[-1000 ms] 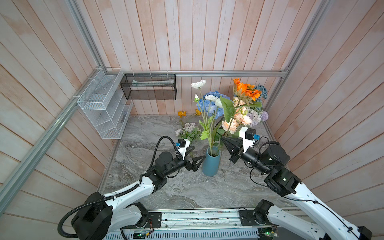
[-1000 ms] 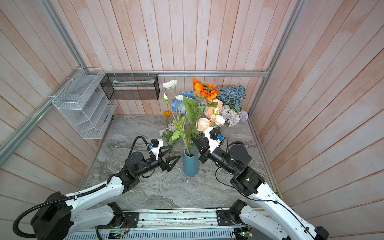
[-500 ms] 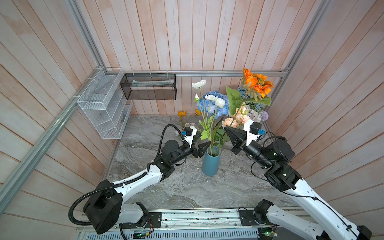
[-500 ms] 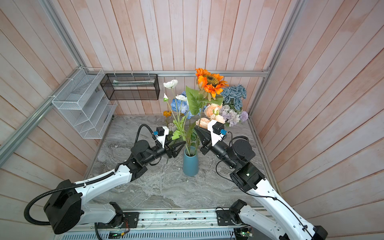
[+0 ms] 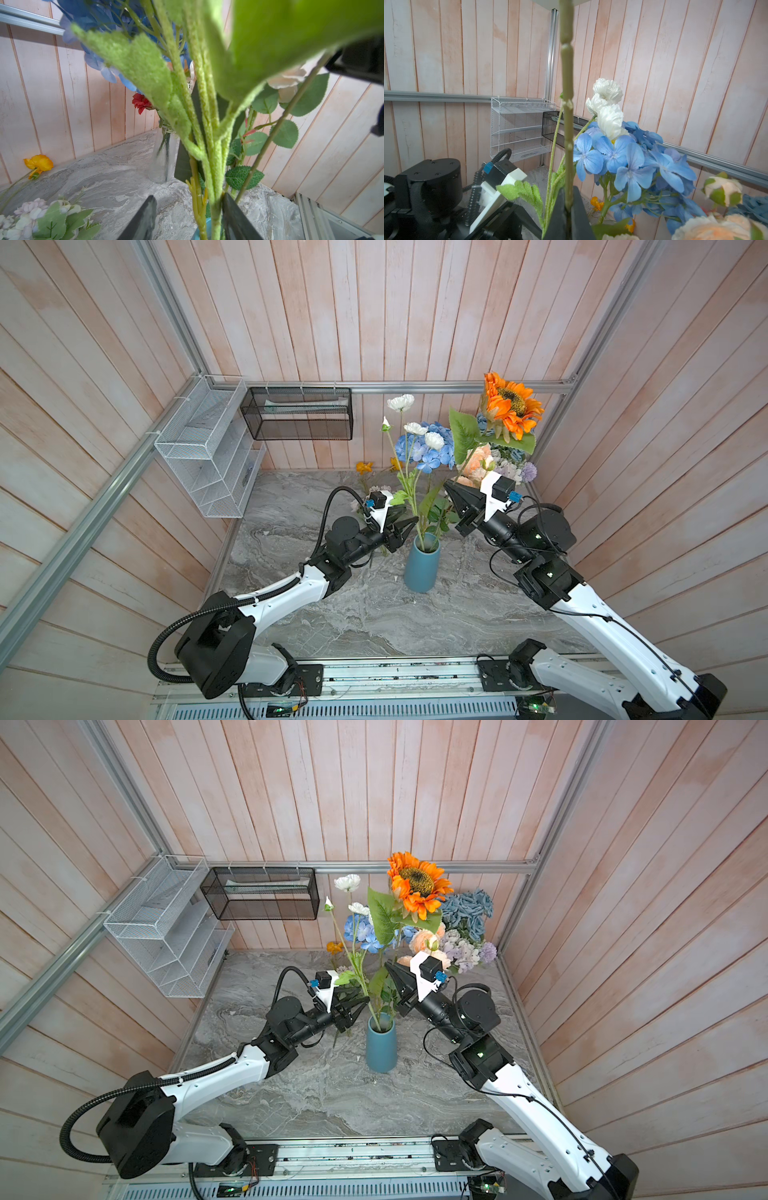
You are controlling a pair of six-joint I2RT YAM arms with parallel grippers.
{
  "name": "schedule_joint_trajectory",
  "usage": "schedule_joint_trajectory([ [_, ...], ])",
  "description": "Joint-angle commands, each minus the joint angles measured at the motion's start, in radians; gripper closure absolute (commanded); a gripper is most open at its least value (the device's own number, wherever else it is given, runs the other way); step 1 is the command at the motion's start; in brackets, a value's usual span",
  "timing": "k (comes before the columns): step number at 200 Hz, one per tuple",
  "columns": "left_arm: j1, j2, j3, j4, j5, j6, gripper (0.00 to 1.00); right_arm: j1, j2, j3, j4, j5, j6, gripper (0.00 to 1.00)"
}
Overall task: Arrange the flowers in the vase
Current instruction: 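Lower the sunflower into the teal vase with right gripper while left gripper steadies stems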
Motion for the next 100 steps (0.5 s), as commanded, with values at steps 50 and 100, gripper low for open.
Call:
schedule_joint_trajectory([
  [50, 0.010, 0.026, 0.035, 0.026, 0.016, 0.009, 0.52, -0.035, 0.047, -0.105, 0.098, -0.053, 0.094, 1.00],
  [100, 0.010, 0.024, 0.032, 0.026, 0.017, 0.003, 0.52, -0.035, 0.048, -0.221, 0.112, -0.044, 0.198, 1.00],
])
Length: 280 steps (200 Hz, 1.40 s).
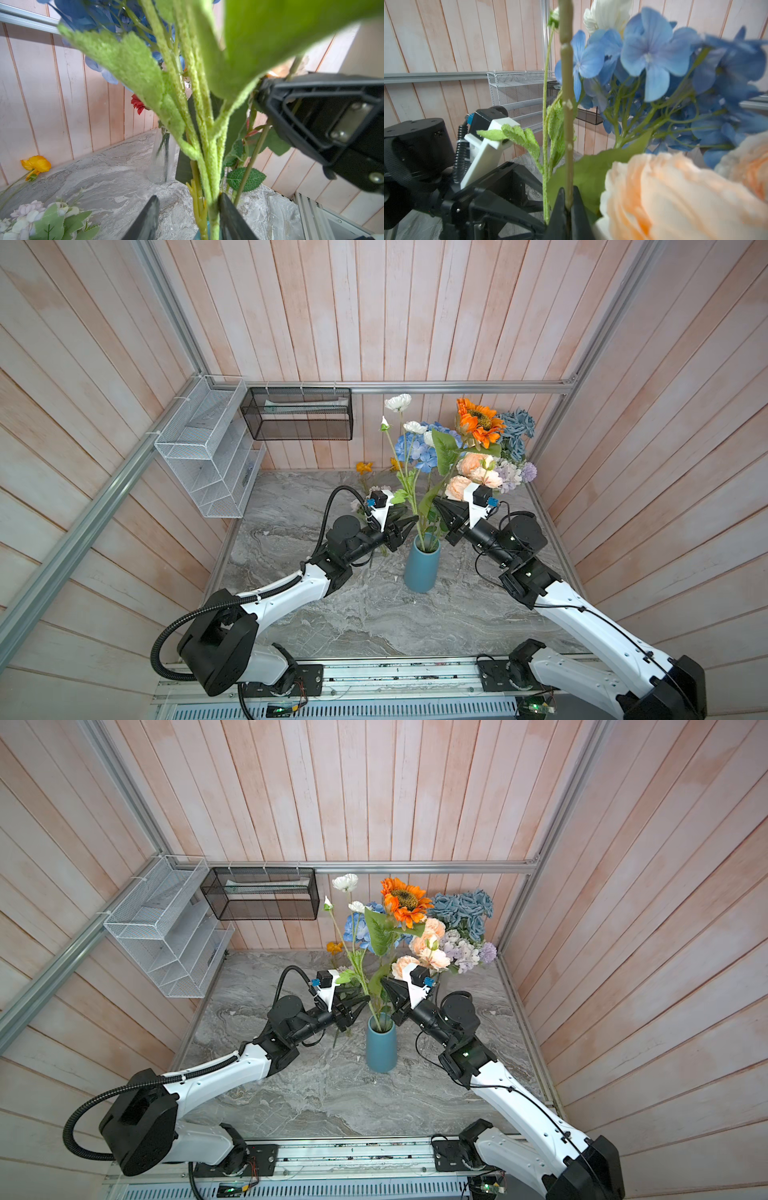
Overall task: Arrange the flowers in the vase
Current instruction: 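Lower the sunflower into the teal vase with right gripper while left gripper steadies stems, then open right gripper to release the sunflower while left gripper moves to the pile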
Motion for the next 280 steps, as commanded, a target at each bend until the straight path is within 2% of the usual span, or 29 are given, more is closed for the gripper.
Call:
schedule_joint_trajectory([
  [1, 0.005, 0.006, 0.023, 0.022, 0.008, 0.003, 0.52, -0.004, -0.002, -0.047, 0.030, -0.007, 0.075, 1.00],
  [70, 0.006, -0.004, 0.023, 0.011, 0.010, 0.004, 0.52, -0.004, -0.011, -0.149, 0.000, 0.003, 0.114, 1.00],
  [116, 0.005, -0.004, 0.020, 0.010, 0.010, -0.001, 0.52, -0.004, -0.060, -0.123, 0.005, 0.019, 0.091, 0.71],
  [139, 0.006, -0.010, 0.019, 0.008, 0.009, 0.001, 0.52, -0.004, -0.058, -0.082, 0.002, 0.018, 0.061, 0.64],
  [165, 0.006, -0.017, 0.013, 0.008, 0.008, -0.001, 0.52, -0.004, -0.039, -0.046, 0.003, 0.028, 0.035, 0.64],
  [199, 0.006, -0.025, 0.003, 0.008, 0.002, 0.001, 0.52, -0.004, -0.021, -0.047, -0.001, 0.034, 0.048, 0.75],
  [216, 0.006, -0.029, 0.000, 0.003, -0.008, 0.003, 0.52, -0.004, -0.020, -0.058, -0.009, 0.033, 0.063, 0.76],
  [225, 0.005, -0.029, -0.001, -0.005, -0.020, 0.004, 0.49, -0.004, -0.026, -0.062, -0.017, 0.033, 0.072, 0.75],
  [260, 0.011, -0.052, -0.035, -0.025, -0.071, -0.018, 0.25, -0.004, -0.085, -0.082, -0.073, 0.032, 0.094, 0.61],
  [280, 0.023, -0.086, -0.064, -0.065, -0.106, -0.033, 0.16, -0.004, -0.142, -0.090, -0.132, 0.017, 0.100, 0.55],
])
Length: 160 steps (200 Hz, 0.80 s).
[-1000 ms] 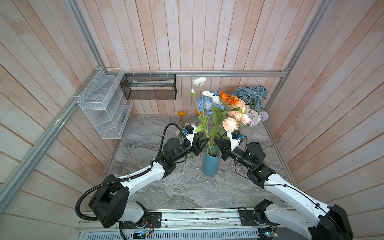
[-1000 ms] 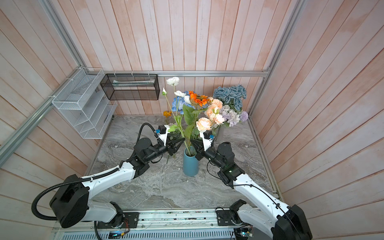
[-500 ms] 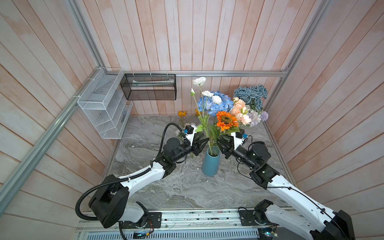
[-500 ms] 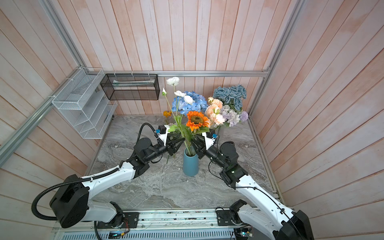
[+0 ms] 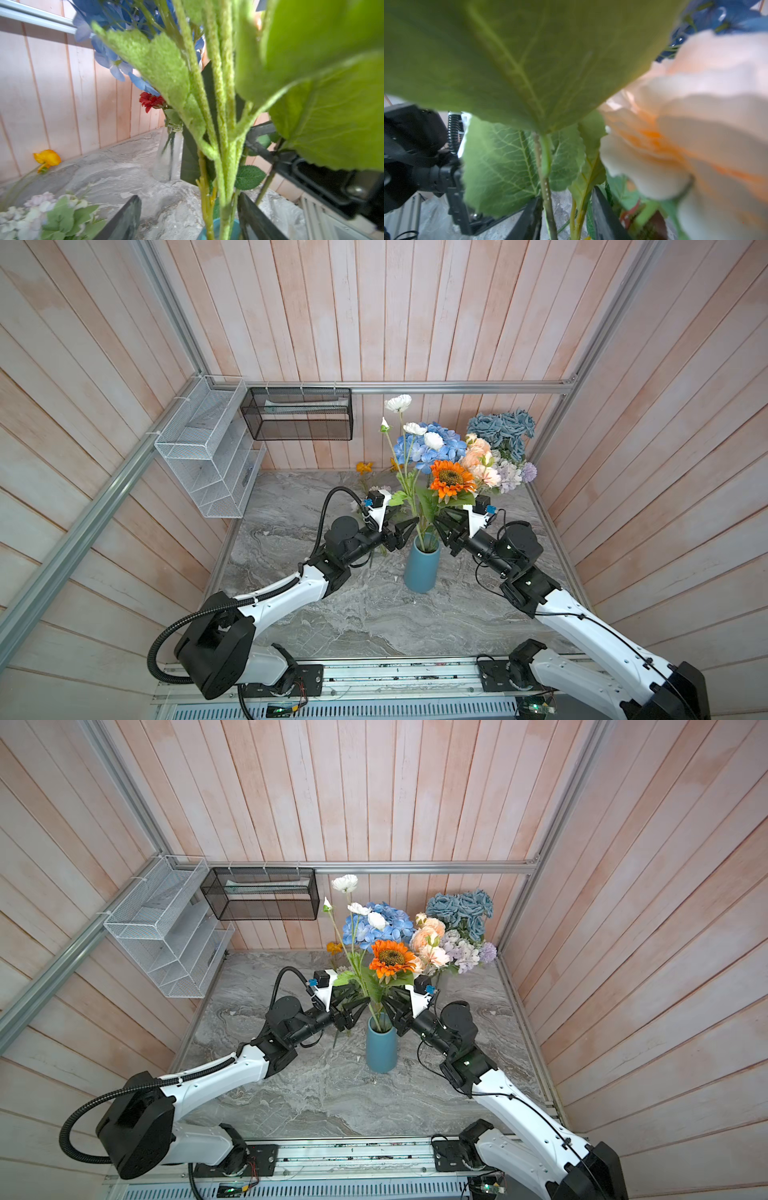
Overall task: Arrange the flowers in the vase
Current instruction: 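Open right gripper to release the sunflower while left gripper moves to the pile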
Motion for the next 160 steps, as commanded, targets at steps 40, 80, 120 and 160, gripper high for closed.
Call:
schedule_joint_trajectory([
  [40, 0.049, -0.149, -0.147, -0.122, -0.168, -0.046, 0.14, -0.006, -0.202, -0.041, -0.122, 0.005, 0.033, 0.45],
  [80, 0.071, -0.128, -0.161, -0.297, -0.266, -0.051, 0.33, -0.008, -0.281, -0.041, -0.114, 0.065, 0.011, 0.41],
  [120, 0.073, 0.020, -0.094, -0.453, -0.328, -0.073, 0.48, -0.013, -0.289, -0.053, -0.062, 0.130, -0.002, 0.38],
  [160, 0.073, 0.160, -0.023, -0.530, -0.323, -0.095, 0.51, -0.015, -0.249, -0.052, -0.055, 0.094, 0.009, 0.37],
])
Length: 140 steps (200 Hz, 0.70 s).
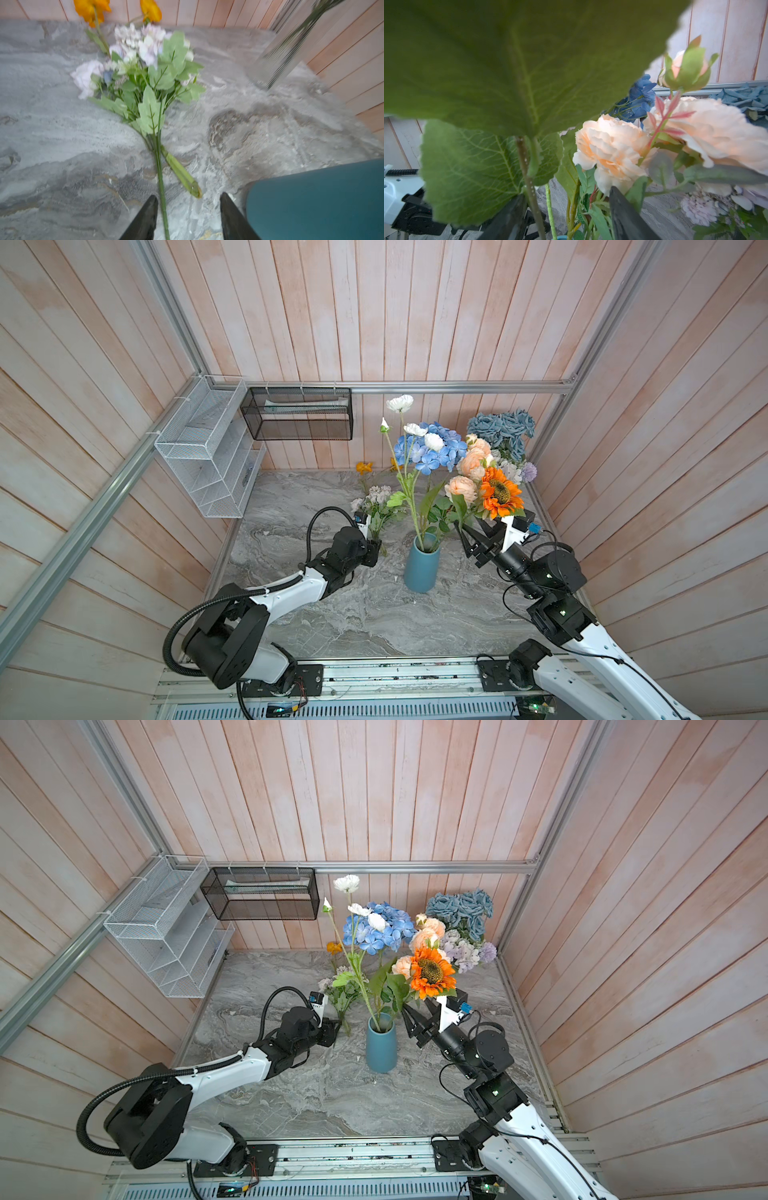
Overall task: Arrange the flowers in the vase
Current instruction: 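Open right gripper to release the sunflower while left gripper moves to the pile, then grasp the pale pink-lavender flower bunch stem with left gripper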
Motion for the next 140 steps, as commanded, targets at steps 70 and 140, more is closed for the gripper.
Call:
schedule_joint_trajectory([
  [70, 0.030, 0.098, 0.056, -0.077, -0.035, -0.049, 0.52, -0.004, 0.075, -0.048, -0.012, -0.021, 0.058, 0.43],
  [140, 0.041, 0.156, 0.121, -0.142, 0.003, -0.023, 0.52, -0.004, 0.027, -0.072, -0.191, -0.034, 0.127, 0.27],
])
